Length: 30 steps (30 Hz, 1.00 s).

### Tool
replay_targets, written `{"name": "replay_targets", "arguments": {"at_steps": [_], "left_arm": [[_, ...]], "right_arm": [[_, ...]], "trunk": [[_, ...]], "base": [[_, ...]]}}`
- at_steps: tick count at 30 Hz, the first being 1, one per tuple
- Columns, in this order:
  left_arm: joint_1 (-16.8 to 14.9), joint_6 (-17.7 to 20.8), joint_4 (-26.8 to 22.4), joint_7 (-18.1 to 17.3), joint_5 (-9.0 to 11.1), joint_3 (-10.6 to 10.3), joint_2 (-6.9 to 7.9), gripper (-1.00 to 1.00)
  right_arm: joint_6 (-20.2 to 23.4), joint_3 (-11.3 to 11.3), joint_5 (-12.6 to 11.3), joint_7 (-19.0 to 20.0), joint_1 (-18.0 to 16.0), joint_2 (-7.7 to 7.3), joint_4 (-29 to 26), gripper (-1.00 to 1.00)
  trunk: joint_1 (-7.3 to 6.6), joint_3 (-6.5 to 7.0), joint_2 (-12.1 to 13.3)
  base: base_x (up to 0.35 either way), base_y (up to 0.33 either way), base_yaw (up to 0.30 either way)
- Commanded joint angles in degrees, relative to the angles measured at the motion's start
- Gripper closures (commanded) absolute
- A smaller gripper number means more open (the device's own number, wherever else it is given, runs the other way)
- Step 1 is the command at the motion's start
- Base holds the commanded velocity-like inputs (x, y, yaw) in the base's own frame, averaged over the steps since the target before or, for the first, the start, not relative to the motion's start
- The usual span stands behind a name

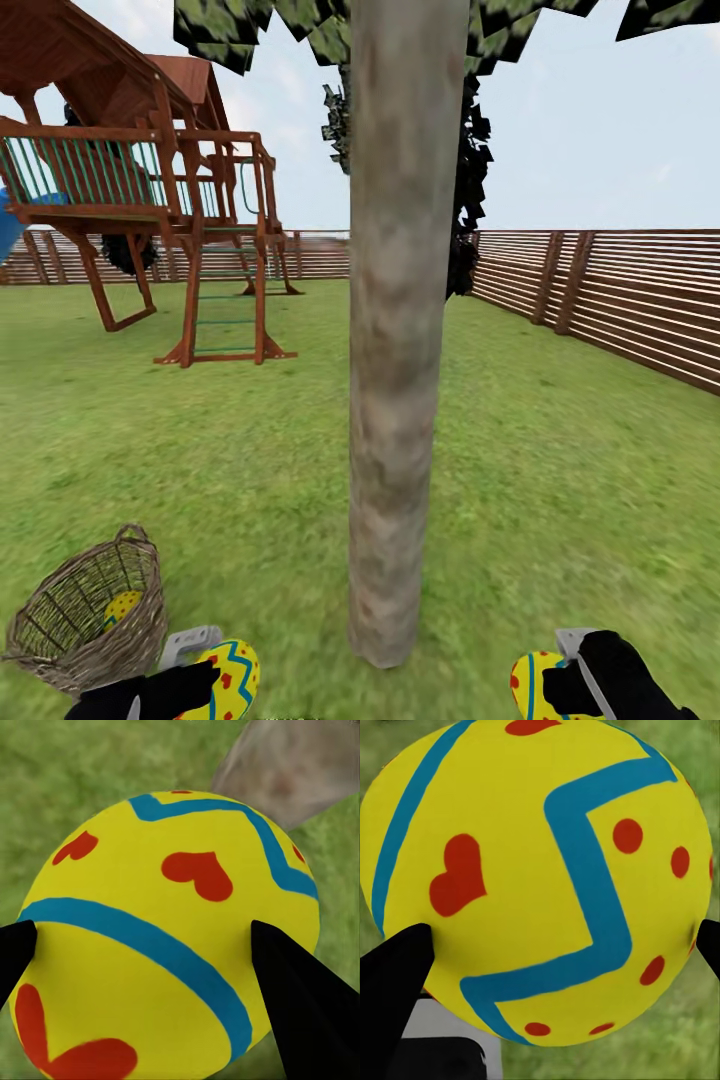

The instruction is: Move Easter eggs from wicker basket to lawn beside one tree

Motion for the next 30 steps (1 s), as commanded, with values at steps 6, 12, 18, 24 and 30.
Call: {"name": "replay_targets", "arguments": {"at_steps": [6,12,18,24,30], "left_arm": [[-0.07,0.28,-0.04,-0.47,-0.77,0.12,-0.08,1.0],[-0.07,0.3,0.32,-0.47,-0.85,0.05,-0.08,1.0],[-0.07,0.26,0.39,-0.55,-0.87,0.08,-0.08,1.0],[-0.07,0.51,0.69,-0.23,-0.96,0.02,-0.08,1.0],[-0.07,0.47,0.78,-0.21,-0.97,0.01,-0.17,1.0]], "right_arm": [[0.28,-0.16,0.32,0.49,-0.01,-0.05,-0.07,1.0],[0.29,-0.17,0.31,0.49,-0.01,-0.09,-0.17,1.0],[0.29,-0.17,0.31,0.49,-0.01,-0.04,-0.13,1.0],[0.29,-0.17,0.27,0.49,-0.01,-0.01,0.0,1.0],[0.29,-0.11,0.22,0.49,-0.01,0.01,0.16,1.0]], "trunk": [[0.0,-0.07,-0.05],[0.0,-0.07,-0.05],[0.0,-0.07,-0.05],[-1.09,0.83,1.96],[-2.41,1.91,4.37]], "base": [[-0.1,-0.067,0.208],[-0.186,-0.194,0.006],[-0.003,-0.07,0.0],[0.0,-0.001,0.0],[0.0,0.0,0.0]]}}
